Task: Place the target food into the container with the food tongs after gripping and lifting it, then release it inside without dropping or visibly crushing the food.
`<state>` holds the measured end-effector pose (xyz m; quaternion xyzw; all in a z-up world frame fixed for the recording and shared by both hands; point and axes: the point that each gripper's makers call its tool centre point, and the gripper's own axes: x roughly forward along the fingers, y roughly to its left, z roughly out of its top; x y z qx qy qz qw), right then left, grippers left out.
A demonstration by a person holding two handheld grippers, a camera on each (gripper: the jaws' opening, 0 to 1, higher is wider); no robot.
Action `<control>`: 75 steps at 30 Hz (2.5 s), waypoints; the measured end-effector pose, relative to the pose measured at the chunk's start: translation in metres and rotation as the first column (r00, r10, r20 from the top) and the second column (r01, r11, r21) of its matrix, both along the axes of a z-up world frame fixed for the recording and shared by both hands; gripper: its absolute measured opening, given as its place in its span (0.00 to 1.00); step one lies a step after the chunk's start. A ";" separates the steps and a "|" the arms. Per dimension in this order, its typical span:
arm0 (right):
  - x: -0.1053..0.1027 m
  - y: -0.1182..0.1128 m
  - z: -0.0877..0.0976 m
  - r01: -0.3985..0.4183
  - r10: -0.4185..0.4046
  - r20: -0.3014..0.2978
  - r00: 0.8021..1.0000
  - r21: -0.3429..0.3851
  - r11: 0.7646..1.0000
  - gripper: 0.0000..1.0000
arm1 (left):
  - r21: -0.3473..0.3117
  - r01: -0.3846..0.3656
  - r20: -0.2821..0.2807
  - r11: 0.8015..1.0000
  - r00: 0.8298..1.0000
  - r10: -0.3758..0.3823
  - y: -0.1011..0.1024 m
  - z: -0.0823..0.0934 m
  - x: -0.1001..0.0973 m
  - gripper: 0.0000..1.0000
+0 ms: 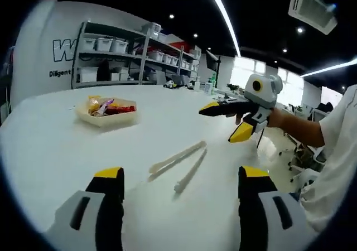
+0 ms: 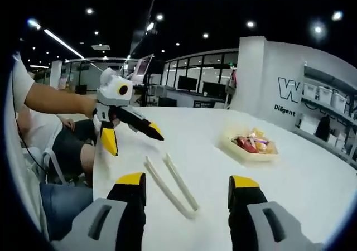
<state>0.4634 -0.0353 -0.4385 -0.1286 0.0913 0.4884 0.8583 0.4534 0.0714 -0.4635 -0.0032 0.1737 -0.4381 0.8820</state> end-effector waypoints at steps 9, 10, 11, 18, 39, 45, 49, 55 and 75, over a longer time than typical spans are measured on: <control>0.003 -0.005 0.004 0.061 -0.060 -0.037 0.998 0.023 0.998 0.94 | 0.037 -0.168 0.092 0.985 0.982 0.164 0.016 0.015 0.019 0.99; 0.003 -0.005 0.003 0.067 -0.066 -0.050 0.997 0.028 0.997 0.97 | 0.048 -0.183 0.104 0.982 0.979 0.177 0.019 0.016 0.021 0.99; 0.003 -0.007 0.002 0.075 -0.074 -0.059 0.996 0.027 0.997 0.99 | 0.059 -0.194 0.105 0.979 0.977 0.187 0.021 0.015 0.021 0.99; 0.005 -0.017 0.006 0.177 -0.175 -0.091 0.980 0.019 0.984 0.99 | 0.127 -0.267 0.117 0.955 0.960 0.253 0.035 0.015 0.014 0.99; 0.005 -0.029 -0.018 0.337 -0.349 -0.124 0.929 -0.113 0.935 1.00 | 0.224 -0.331 0.044 0.917 0.943 0.330 0.039 -0.001 -0.001 0.99; 0.004 -0.035 -0.017 0.376 -0.387 -0.114 0.915 -0.111 0.920 1.00 | 0.224 -0.335 0.040 0.915 0.941 0.335 0.038 -0.002 -0.004 0.99; 0.004 -0.034 -0.015 0.384 -0.391 -0.119 0.913 -0.081 0.920 1.00 | 0.222 -0.350 0.040 0.910 0.936 0.350 0.039 -0.003 -0.003 0.99; 0.008 -0.038 -0.015 0.385 -0.395 -0.077 0.915 -0.117 0.915 1.00 | 0.231 -0.348 0.041 0.909 0.936 0.348 0.039 -0.006 0.000 0.99; 0.007 -0.049 -0.025 0.394 -0.406 -0.112 0.907 -0.115 0.912 1.00 | 0.204 -0.372 0.044 0.905 0.927 0.372 0.042 0.000 -0.003 0.99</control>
